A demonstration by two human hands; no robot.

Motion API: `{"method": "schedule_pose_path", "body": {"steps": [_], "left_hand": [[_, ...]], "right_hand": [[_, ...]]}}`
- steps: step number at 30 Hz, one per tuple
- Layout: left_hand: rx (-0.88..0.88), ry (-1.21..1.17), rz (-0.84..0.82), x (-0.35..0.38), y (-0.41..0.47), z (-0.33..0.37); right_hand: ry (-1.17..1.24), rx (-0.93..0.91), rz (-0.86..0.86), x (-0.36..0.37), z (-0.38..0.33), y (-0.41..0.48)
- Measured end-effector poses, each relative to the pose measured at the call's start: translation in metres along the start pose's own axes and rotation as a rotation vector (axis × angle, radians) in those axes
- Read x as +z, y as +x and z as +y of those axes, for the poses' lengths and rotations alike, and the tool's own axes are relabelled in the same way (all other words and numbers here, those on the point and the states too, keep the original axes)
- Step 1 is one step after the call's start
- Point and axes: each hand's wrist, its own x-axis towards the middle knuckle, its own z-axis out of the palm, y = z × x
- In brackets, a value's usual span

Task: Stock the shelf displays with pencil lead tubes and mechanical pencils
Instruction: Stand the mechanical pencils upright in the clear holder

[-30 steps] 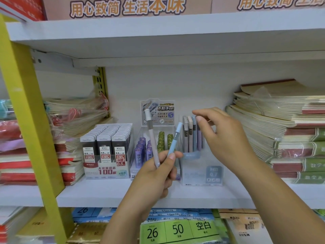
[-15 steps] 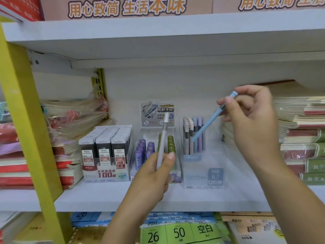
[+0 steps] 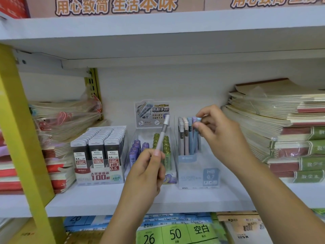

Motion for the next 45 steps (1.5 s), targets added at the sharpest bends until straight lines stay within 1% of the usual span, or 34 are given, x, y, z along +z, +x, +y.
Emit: {"method": "schedule_pose_path", "body": {"steps": [5,9,10,12,14,15,17,18,19,20,22,23,25,26,27,28,30,31,32,34,37,41,45], "left_hand": [[0.0,-0.007,-0.008,0.002,0.0,0.001],[0.037,-0.017,-0.03,0.004,-0.001,0.002],[0.049,-0.013,-0.031,0.005,-0.001,0.002],[0.06,-0.015,-0.031,0.008,0.0,0.002],[0.058,-0.022,-0.026,0.01,0.001,0.002],[0.062,-0.015,-0.024,0.01,0.001,0.002],[0.081,0.02,-0.019,0.011,0.002,0.0],[0.093,0.04,-0.014,0.012,0.003,0.0],[0.105,0.058,-0.009,0.013,0.003,0.0],[0.115,0.072,-0.004,0.014,0.004,0.001],[0.129,0.097,0.0,0.017,0.005,0.001],[0.135,0.105,-0.006,0.018,0.005,0.002],[0.146,0.14,-0.014,0.022,0.004,0.003],[0.164,0.183,0.001,0.023,0.003,0.002],[0.2,0.239,0.035,0.023,0.003,0.001],[0.249,0.311,0.086,0.023,0.003,0.001],[0.35,0.519,0.172,0.019,0.003,0.0],[0.391,0.633,0.193,0.017,0.003,0.0],[0.418,0.72,0.2,0.015,0.003,0.0],[0.435,0.82,0.172,0.013,0.004,0.0],[0.429,0.9,0.087,0.015,0.006,-0.005],[0.447,0.887,0.082,0.015,0.007,-0.013],[0.472,0.88,0.109,0.014,0.009,-0.017]], "right_hand": [[-0.061,0.01,0.01,0.003,0.003,-0.001],[-0.347,-0.076,-0.001,0.004,0.004,0.002],[-0.392,-0.07,-0.028,0.004,0.005,0.003],[-0.444,0.006,-0.108,0.005,0.005,0.003],[-0.454,0.075,-0.166,0.004,0.006,0.003],[-0.439,0.08,-0.167,0.002,0.004,0.003],[-0.375,0.02,-0.099,-0.002,-0.003,0.003],[-0.305,0.002,-0.056,-0.004,-0.009,0.002],[-0.182,0.021,-0.028,-0.007,-0.015,0.001],[-0.007,0.077,-0.039,-0.009,-0.023,0.001],[0.37,0.198,-0.155,-0.012,-0.037,0.0],[0.479,0.214,-0.213,-0.012,-0.042,-0.001],[0.604,0.223,-0.266,-0.011,-0.047,-0.005],[0.644,0.236,-0.252,-0.012,-0.049,-0.005],[0.679,0.251,-0.208,-0.013,-0.049,-0.005],[0.693,0.256,-0.125,-0.015,-0.047,-0.003],[0.65,0.217,0.107,-0.023,-0.041,0.0],[0.584,0.169,0.192,-0.028,-0.037,0.001],[0.501,0.116,0.22,-0.031,-0.032,0.001],[0.351,0.056,0.138,-0.033,-0.026,0.0],[0.205,0.115,-0.032,-0.025,-0.018,-0.003],[0.191,0.152,-0.142,-0.012,-0.016,-0.008],[0.167,0.124,-0.187,-0.011,-0.016,-0.006]]}}
